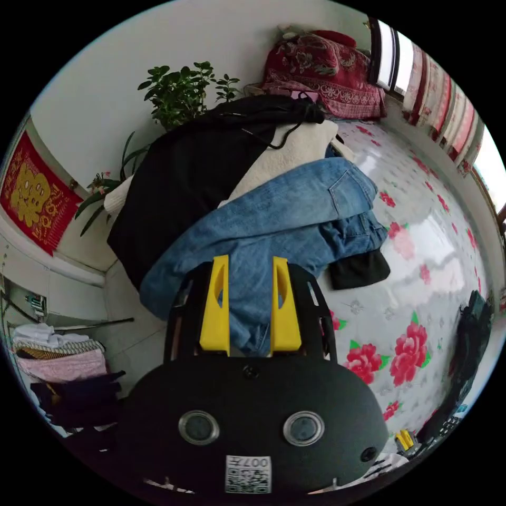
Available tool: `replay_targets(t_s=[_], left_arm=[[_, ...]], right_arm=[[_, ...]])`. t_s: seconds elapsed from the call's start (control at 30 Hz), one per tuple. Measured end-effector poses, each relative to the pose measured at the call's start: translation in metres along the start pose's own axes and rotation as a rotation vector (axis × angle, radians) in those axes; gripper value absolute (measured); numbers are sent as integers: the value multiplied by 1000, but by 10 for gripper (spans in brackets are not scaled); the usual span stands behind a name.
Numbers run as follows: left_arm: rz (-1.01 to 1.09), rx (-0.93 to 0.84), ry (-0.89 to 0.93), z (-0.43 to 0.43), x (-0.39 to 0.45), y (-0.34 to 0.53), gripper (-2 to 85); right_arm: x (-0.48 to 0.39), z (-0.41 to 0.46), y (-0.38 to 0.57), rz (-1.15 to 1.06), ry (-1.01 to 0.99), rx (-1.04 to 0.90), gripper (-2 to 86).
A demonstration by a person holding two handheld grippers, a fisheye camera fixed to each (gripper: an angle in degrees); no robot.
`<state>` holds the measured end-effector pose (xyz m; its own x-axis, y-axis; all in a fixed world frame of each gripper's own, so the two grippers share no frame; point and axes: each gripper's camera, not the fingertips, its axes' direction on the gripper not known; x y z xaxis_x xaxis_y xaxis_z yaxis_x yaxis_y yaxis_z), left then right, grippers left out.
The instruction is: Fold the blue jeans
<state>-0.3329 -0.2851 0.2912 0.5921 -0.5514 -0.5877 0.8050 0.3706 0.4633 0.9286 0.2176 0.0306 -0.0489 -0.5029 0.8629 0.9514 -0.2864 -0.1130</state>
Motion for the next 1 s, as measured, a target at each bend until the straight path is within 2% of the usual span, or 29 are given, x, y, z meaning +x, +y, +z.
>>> replay_targets(t_s=[0.17, 0.23, 0.3, 0.47, 0.57, 0.63, 0.67, 0.73, 0.77, 0.83, 0.87, 0.93, 1.0], left_arm=[[12, -116, -51, 46, 5, -15, 106], [16, -87, -77, 47, 9, -11, 87], [32, -90, -68, 42, 13, -10, 9], [194, 9, 58, -5, 32, 23, -8], [387, 109, 178, -51, 63, 73, -9], [541, 145, 326, -82, 108, 119, -10], [583, 147, 382, -88, 122, 131, -10], [840, 112, 581, -108, 198, 189, -10], [928, 101, 613, -113, 220, 207, -10], [1280, 54, 739, -130, 304, 287, -10], [1364, 30, 779, -134, 321, 308, -10], [1667, -125, 973, -146, 375, 382, -10], [1835, -255, 1068, -153, 395, 412, -10]], right_arm=[[10, -3, -5, 191, -113, 12, 40], [14, -4, -2, 241, -150, 29, 31], [19, -6, 2, 287, -175, 55, 22], [41, -8, 19, 400, -244, 130, 12], [51, -18, 24, 407, -272, 192, 15], [55, -27, 25, 392, -272, 230, 21], [57, -35, 24, 371, -270, 264, 28], [58, -46, 21, 329, -274, 319, 42], [58, -55, 17, 294, -285, 355, 52], [58, -68, 9, 245, -287, 412, 69], [57, -75, 3, 215, -281, 440, 82], [54, -82, -8, 161, -285, 451, 95], [48, -83, -21, 105, -288, 440, 105]])
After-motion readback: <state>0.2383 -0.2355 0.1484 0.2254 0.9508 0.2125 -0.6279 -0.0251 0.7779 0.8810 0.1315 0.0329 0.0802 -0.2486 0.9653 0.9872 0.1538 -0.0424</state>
